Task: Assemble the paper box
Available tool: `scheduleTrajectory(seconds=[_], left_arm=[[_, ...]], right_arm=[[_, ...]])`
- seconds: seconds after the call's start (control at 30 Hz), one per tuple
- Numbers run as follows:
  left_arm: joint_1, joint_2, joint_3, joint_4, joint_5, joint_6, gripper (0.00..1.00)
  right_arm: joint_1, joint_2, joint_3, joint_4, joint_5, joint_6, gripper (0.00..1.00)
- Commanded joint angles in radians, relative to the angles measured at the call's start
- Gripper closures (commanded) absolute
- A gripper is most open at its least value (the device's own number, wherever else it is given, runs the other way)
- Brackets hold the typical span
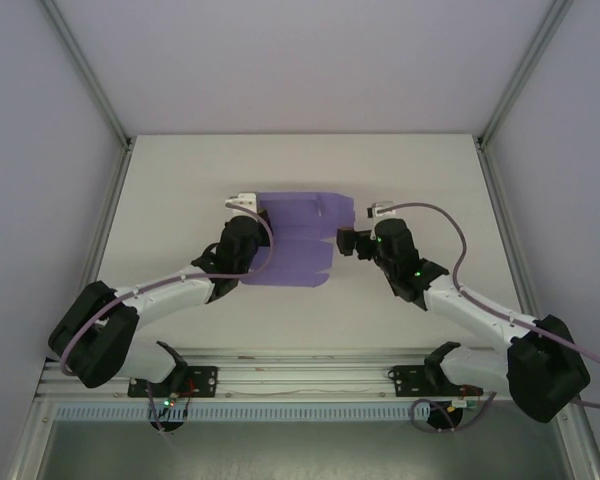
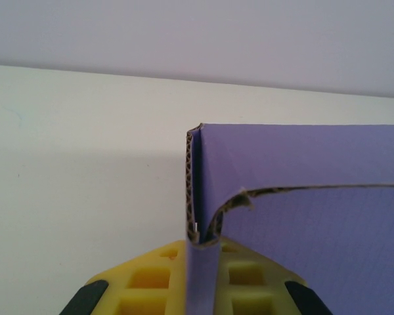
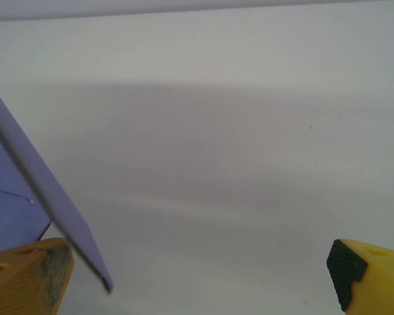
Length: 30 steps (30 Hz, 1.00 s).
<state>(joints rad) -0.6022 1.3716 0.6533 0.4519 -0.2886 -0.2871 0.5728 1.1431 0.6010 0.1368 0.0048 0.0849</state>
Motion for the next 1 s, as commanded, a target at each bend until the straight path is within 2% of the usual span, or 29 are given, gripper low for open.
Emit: scheduleTrajectory(seconds=[0.0,0.2,0.33,0.4,0.57,0.67,0.77,0.97], left_arm=[[-0.007,0.005,0.029,0.020,0.030,-0.012,1.00],[-0.007,0.011,0.023,0.028,0.055,-0.029,1.00],[-0.007,0.005,0.020,0.036,0.060,-0.043,1.00],[-0.007,0.007,0.024,0.036,0.061,-0.054,1.00],[-0.007,0.024,0.032,0.034,0.056,-0.053,1.00],[-0.007,0.036,0.042,0.016,0.037,-0.043,1.00],[-0.007,0.047,0.043,0.009,0.007,-0.031,1.00],[-0.007,0.058,0.045,-0.024,-0.030,-0.020,1.00]], right_arm=[[-0.002,0.030,0.027,0.087,-0.040,-0.025,0.00],[-0.001,0.121,0.077,0.163,-0.190,-0.028,0.00],[0.006,0.189,0.117,0.166,-0.225,-0.041,0.00],[0.030,0.223,0.122,0.194,-0.162,-0.055,0.00],[0.112,0.295,0.157,0.212,0.108,-0.108,0.00],[0.121,0.307,0.159,0.217,0.210,-0.087,0.01],[0.121,0.268,0.132,0.210,0.216,-0.082,0.00],[0.108,0.056,0.057,0.084,0.099,-0.087,0.00]])
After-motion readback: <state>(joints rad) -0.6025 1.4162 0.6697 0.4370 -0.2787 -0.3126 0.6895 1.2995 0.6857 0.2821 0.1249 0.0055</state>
